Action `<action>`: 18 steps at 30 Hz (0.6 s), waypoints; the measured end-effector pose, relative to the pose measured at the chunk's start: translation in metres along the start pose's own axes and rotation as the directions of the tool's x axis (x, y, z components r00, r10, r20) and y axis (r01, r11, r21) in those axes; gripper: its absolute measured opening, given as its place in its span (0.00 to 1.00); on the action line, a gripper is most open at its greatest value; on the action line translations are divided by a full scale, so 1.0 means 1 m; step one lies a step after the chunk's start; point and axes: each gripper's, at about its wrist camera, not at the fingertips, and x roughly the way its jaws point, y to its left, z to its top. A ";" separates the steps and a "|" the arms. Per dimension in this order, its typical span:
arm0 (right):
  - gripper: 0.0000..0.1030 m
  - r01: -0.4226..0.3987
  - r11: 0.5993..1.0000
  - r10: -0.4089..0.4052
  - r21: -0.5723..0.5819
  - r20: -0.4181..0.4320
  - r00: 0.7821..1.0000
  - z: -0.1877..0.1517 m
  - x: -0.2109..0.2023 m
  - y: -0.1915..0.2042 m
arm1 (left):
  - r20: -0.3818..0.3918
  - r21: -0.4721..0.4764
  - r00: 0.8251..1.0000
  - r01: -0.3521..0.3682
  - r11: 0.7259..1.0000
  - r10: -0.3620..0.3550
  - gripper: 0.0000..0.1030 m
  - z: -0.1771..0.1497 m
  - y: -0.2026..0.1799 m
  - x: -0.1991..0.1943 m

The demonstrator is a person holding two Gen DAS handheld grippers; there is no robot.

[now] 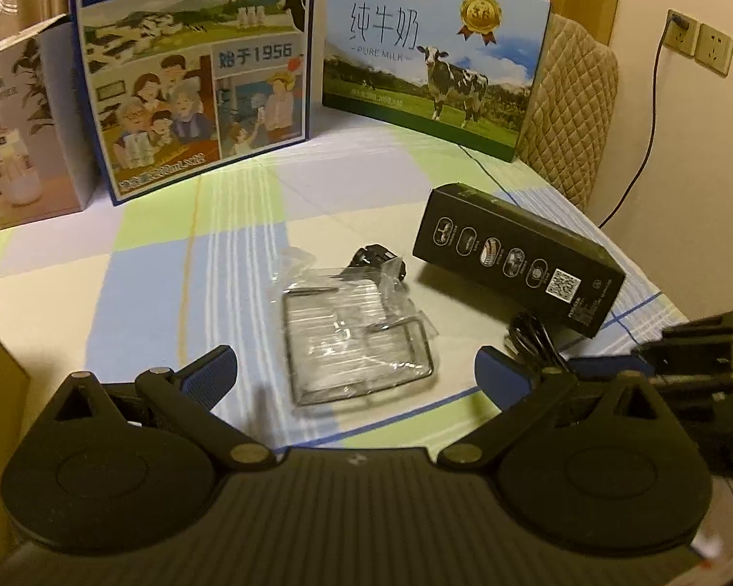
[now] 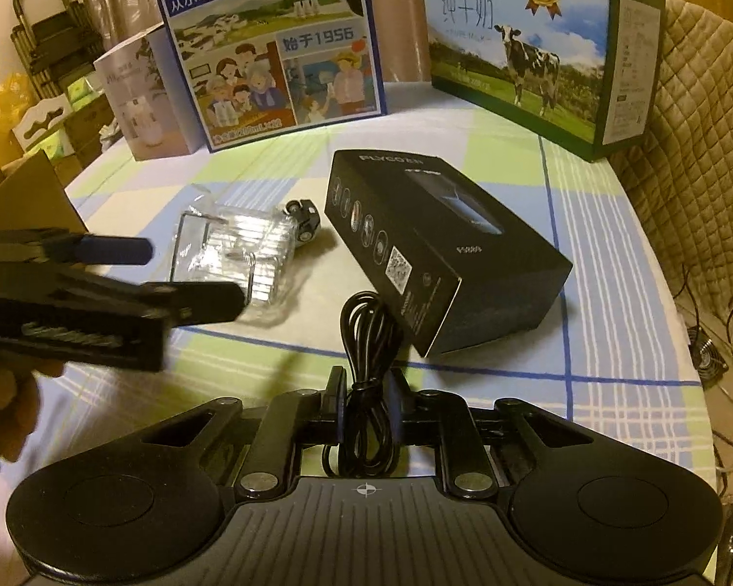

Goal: Organize objects
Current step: 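Grasp the plastic-wrapped wire rack with the left tool while the right tool grasps the black cable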

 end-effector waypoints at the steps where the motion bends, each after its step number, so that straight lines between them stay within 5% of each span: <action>1: 0.13 0.000 1.000 0.000 -0.001 -0.001 1.000 -0.001 0.000 0.000 | -0.002 -0.004 1.000 -0.003 1.000 0.003 0.99 0.001 -0.001 0.004; 7: 0.13 -0.008 1.000 0.008 0.018 -0.001 1.000 -0.003 0.000 -0.005 | 0.010 -0.001 0.999 -0.045 0.999 0.045 0.97 0.002 -0.003 0.019; 11: 0.13 -0.011 1.000 0.011 0.017 -0.002 1.000 -0.003 0.001 -0.004 | 0.011 0.017 0.997 -0.071 0.997 0.071 0.87 0.000 -0.003 0.024; 13: 0.13 -0.014 1.000 0.014 0.014 -0.004 1.000 -0.003 0.001 -0.002 | 0.001 0.027 0.997 -0.075 0.997 0.075 0.71 -0.002 -0.003 0.025; 18: 0.13 -0.027 1.000 0.027 0.004 -0.014 1.000 -0.007 0.000 0.005 | -0.041 0.034 0.996 -0.077 0.996 0.079 0.64 -0.005 0.001 0.020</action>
